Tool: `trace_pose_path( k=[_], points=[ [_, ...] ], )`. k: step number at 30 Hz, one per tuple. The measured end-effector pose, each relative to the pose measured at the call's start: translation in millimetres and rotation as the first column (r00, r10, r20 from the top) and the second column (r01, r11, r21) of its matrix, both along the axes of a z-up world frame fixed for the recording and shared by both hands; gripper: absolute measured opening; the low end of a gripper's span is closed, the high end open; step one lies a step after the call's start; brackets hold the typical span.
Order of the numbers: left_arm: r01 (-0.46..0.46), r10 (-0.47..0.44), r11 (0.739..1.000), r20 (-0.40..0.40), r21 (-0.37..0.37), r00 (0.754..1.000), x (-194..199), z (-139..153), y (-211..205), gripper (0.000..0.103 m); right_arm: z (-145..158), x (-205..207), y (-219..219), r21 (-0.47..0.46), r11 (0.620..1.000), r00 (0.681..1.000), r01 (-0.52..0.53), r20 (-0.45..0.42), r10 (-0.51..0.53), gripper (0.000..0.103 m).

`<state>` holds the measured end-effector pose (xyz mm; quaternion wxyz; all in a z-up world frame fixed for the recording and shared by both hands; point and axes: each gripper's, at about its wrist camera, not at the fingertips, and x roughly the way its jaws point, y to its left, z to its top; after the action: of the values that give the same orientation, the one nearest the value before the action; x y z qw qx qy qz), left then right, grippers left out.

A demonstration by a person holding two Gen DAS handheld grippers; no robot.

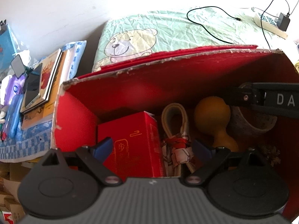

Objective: Organize objects
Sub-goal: 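Open the right gripper and withdraw it up from the gift box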

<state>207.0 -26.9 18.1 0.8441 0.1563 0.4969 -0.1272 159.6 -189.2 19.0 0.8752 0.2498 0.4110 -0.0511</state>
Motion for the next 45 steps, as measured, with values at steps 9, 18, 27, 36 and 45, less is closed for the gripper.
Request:
trace_pose_path(
  k=[9,18,27,36,45],
  points=[
    [-0.006,0.006,1.000,0.015,0.023,1.000,-2.6,0.6,-1.0,0.093,1.7,-2.2,1.9,-0.013,1.000,1.000,0.005,0.011,-0.005,0.044],
    [-0.018,0.018,0.999,-0.015,0.033,1.000,-1.9,-1.5,-1.5,0.093,1.1,-0.4,2.8,-0.007,1.000,1.000,-0.021,0.004,0.021,0.044],
    [-0.040,0.041,0.998,-0.022,0.047,0.999,-3.3,-2.0,0.2,0.093,0.7,4.3,5.5,-0.016,0.995,0.996,-0.094,-0.007,0.094,0.044],
    [-0.061,0.061,0.997,-0.011,0.042,0.998,-3.9,0.1,2.3,0.093,9.3,-0.1,12.7,-0.125,0.990,0.997,-0.073,-0.020,0.071,0.044],
    [-0.104,0.103,0.993,0.036,0.053,0.994,-6.2,5.2,3.8,0.093,13.2,-18.2,14.6,-0.175,0.982,0.997,-0.071,-0.040,0.065,0.043]
  ],
)
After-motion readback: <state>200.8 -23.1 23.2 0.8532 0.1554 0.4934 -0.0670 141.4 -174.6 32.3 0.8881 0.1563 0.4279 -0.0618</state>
